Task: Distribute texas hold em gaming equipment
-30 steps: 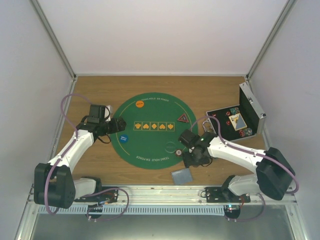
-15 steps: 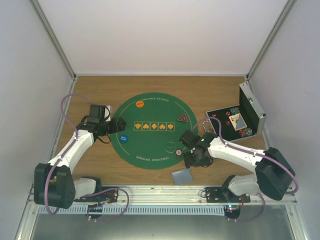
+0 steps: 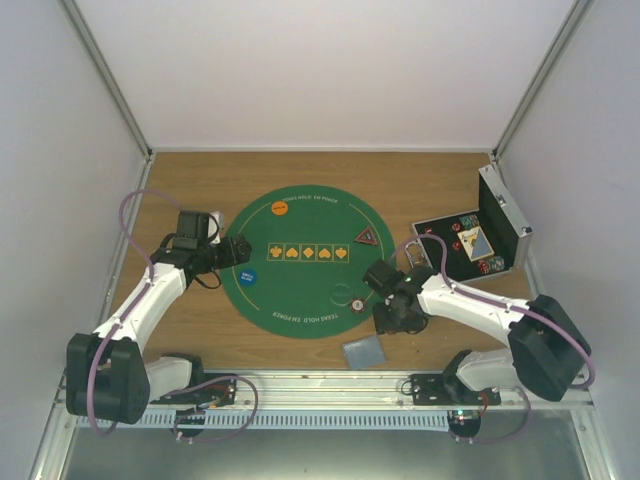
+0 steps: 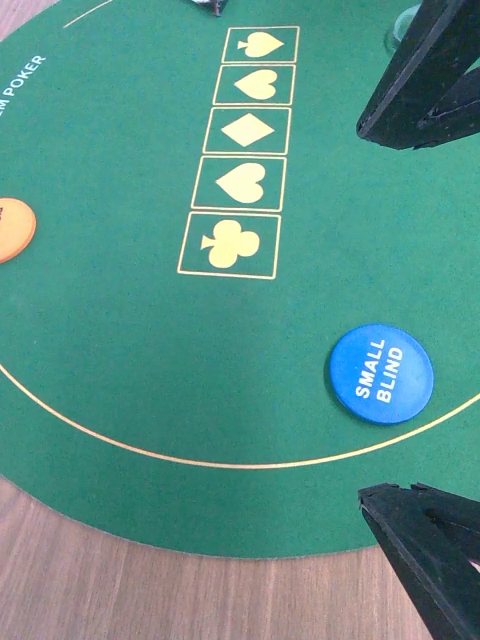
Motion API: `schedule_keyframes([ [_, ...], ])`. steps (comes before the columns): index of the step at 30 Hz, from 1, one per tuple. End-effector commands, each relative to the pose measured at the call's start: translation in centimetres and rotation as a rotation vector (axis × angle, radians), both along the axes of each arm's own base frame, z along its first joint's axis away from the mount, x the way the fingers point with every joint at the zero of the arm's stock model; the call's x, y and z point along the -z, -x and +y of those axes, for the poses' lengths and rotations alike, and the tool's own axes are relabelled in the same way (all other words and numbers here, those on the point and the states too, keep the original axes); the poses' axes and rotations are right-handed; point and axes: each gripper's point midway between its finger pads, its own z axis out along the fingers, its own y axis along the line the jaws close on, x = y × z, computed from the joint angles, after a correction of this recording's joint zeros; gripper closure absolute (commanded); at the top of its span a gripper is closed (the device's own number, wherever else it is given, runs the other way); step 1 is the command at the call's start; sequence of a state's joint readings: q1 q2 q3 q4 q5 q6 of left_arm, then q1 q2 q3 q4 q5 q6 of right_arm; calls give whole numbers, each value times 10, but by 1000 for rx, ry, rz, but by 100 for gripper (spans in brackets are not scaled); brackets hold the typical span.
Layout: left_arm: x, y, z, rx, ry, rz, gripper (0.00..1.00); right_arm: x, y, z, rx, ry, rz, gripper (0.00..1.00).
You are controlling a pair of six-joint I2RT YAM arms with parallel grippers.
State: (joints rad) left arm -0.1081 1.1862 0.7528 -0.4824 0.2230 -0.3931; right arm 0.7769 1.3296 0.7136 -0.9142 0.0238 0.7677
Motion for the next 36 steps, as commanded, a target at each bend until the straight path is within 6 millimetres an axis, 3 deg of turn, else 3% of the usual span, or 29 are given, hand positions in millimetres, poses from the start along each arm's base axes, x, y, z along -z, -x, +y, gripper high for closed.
schedule_keyframes([
  [1,-4,-2,1,-8,10,-24,7,5,-6,-2,18,3,-15,39],
  [19,0,-7,1,-9,8,-15,7,13,-6,-4,5,5,7,51],
  [36,2,-12,2,-19,-2,-16,7,4,-9,-1,-25,2,3,60],
])
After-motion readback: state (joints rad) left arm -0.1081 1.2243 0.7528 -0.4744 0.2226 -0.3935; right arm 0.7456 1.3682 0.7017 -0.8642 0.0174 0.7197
